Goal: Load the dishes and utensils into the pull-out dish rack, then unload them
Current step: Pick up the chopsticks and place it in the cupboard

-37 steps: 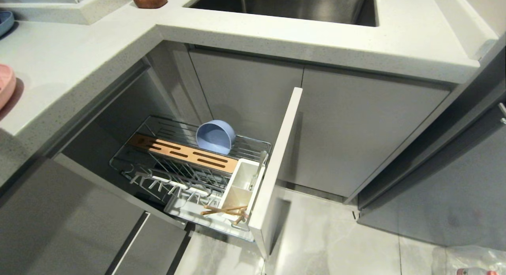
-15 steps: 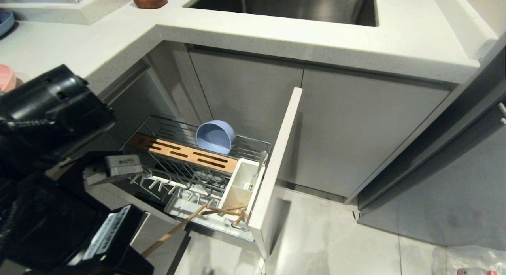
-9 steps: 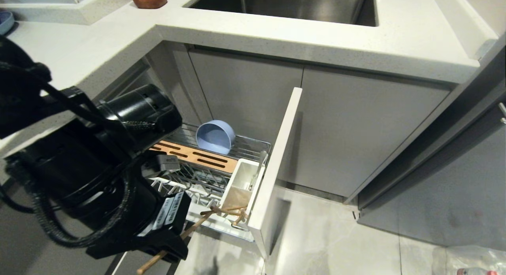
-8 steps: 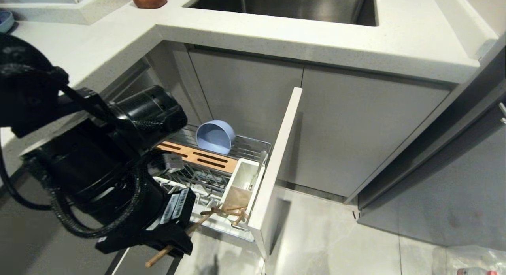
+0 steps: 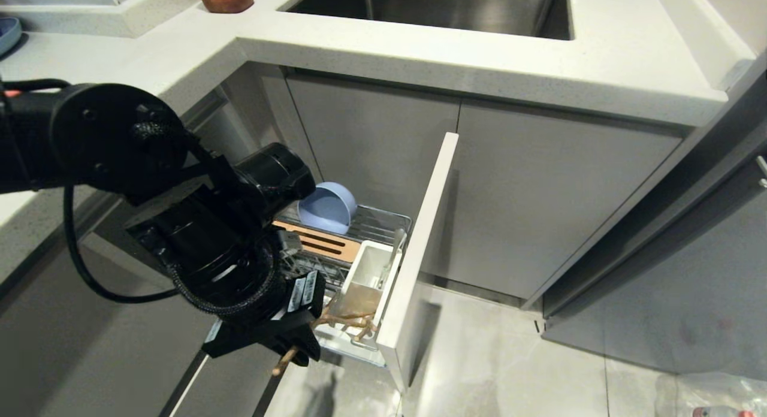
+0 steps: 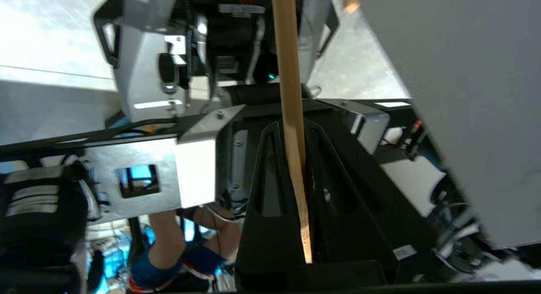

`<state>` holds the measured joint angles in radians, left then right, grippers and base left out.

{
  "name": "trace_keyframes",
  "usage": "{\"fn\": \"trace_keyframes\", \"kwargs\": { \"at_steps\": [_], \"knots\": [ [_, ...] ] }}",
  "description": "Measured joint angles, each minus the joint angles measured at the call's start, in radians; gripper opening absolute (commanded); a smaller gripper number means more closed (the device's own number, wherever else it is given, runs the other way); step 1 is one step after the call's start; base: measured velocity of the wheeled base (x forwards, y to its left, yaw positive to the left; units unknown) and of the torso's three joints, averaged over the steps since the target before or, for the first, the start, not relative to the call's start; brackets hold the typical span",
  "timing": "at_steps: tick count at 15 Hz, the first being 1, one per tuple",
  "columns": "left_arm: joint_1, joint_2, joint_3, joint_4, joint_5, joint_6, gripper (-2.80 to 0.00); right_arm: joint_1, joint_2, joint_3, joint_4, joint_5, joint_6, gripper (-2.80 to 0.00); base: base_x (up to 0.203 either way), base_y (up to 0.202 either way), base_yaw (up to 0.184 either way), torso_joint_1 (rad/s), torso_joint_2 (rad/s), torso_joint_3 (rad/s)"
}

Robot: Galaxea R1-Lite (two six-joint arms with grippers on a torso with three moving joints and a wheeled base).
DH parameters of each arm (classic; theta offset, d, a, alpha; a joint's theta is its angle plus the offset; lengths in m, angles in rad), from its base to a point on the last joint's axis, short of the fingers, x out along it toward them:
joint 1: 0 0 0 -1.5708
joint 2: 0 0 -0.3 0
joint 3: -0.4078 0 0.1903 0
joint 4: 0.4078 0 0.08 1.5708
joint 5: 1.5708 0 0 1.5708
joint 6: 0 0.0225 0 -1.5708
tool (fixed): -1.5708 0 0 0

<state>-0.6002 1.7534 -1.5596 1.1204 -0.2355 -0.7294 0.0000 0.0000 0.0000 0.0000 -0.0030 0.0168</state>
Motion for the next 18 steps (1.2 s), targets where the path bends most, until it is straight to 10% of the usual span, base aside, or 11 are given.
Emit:
{"fn": "trace_keyframes", "kwargs": {
  "at_steps": [18],
  "knots": [
    [0.003, -0.081, -0.045, 0.07, -0.026, -0.027, -2.8, 0.0, 0.0, 0.0, 0.0, 0.0, 0.0, -2.8, 0.0, 0.0, 0.0, 0.0, 0.0, 0.0]
  ]
}}
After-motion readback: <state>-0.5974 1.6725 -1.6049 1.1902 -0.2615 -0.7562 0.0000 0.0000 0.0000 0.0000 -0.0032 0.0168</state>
